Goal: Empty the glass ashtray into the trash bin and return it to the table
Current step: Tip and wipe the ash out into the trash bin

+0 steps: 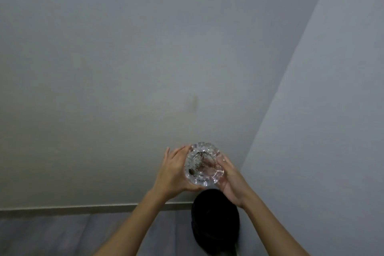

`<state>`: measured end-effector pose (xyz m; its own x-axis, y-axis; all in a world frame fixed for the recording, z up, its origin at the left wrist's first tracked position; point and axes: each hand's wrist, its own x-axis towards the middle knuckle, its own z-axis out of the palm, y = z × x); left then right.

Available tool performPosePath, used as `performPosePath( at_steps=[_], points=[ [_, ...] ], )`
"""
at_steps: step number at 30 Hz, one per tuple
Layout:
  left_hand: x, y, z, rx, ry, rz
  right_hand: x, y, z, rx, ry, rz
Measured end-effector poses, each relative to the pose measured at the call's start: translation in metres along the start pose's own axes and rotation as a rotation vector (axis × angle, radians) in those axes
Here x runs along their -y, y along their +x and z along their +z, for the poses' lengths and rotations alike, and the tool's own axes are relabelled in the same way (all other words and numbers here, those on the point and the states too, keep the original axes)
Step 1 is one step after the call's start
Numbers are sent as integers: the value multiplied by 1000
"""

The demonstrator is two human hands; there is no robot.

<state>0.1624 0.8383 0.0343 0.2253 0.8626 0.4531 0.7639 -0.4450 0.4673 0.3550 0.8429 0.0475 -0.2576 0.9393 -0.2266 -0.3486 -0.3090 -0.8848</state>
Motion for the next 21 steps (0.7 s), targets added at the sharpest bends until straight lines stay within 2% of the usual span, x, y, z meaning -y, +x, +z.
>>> performPosePath(
  at_steps=[6, 12, 18, 21],
  points=[
    [0, 15, 73, 181, -77, 52, -26, 8, -52, -290, 43, 65],
    [18, 16, 162, 338, -27, 53, -73, 29, -118, -360, -6, 82],
    [92, -34, 309, 480, -10, -3, -178, 75, -208, -465, -128, 58],
    [146, -76, 387, 644, 112, -74, -233, 100, -257, -495, -240, 28]
  ],
)
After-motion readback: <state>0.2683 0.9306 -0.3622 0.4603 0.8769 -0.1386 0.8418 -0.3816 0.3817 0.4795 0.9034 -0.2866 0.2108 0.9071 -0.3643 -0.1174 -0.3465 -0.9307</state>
